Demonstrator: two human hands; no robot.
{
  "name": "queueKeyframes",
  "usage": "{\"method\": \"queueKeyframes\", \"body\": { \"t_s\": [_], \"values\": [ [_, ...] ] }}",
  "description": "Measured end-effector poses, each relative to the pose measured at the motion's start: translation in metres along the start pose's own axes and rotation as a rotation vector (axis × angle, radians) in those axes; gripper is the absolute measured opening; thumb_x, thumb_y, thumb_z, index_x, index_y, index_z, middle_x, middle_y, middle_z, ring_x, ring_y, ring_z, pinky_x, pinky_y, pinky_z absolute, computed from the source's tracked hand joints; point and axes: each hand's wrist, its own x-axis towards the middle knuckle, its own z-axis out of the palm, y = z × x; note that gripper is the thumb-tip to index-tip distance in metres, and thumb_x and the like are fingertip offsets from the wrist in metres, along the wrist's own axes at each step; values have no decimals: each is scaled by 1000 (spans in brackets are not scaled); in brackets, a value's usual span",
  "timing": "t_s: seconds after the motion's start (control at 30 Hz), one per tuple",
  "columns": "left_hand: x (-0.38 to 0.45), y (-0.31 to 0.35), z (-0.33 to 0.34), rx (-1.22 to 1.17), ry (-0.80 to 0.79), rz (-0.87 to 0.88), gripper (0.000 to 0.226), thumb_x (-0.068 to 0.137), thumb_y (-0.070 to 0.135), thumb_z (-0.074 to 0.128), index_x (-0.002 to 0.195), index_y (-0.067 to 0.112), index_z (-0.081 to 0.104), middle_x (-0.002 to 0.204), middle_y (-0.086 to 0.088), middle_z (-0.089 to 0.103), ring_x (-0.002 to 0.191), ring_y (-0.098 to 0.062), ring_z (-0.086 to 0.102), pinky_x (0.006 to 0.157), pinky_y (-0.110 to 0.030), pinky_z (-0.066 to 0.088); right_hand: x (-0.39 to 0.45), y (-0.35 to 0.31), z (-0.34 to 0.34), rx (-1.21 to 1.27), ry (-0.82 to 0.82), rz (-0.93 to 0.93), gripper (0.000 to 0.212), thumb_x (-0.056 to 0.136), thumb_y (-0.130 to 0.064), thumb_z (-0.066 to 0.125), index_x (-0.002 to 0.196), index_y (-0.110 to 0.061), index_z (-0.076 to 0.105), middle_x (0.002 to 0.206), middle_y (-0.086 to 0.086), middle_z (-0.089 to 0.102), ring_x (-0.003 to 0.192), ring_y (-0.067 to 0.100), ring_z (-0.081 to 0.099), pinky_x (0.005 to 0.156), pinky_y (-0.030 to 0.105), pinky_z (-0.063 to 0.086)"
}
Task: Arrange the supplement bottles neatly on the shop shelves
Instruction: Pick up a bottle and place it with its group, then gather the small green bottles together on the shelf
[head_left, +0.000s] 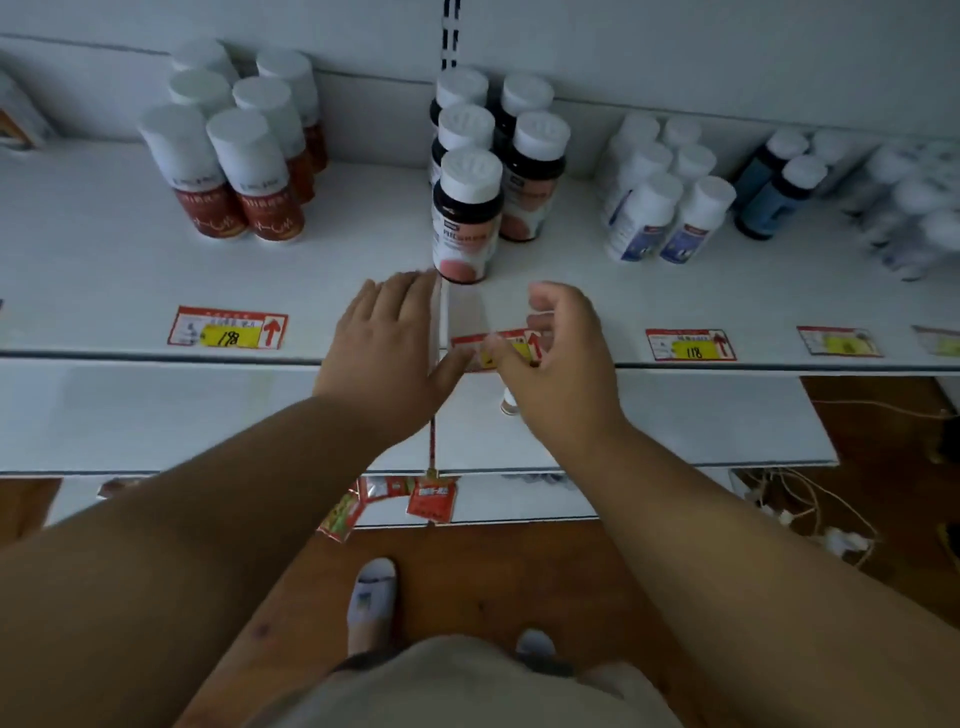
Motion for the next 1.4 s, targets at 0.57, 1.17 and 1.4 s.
{"method": "queueKeyframes", "body": {
  "t_s": [0.57,1.17,1.4],
  "values": [
    [-105,125,125,-112,-170,-177,74,92,40,57,153,16,23,153,-7,37,141,-28,32,114,-43,26,-90,151,-58,-45,-216,17,52,87,-28,74,133,-22,49,131,-3,56,113,7,55,94,23,48],
    [-25,15,351,-171,-135,-121,76,91,49,56,153,29,19,155,2,32,139,-22,36,110,-39,34,61,381,168,-309,-194,45,82,90,-34,69,155,-32,19,151,15,34,137,31,40,111,40,37],
    [-40,-9,371,-278,-114,-244,71,93,48,54,153,32,18,155,5,31,141,-16,32,110,-34,30,60,386,187,19,-55,88,50,91,-19,67,133,-20,40,123,2,51,108,20,57,93,35,50]
  ]
}}
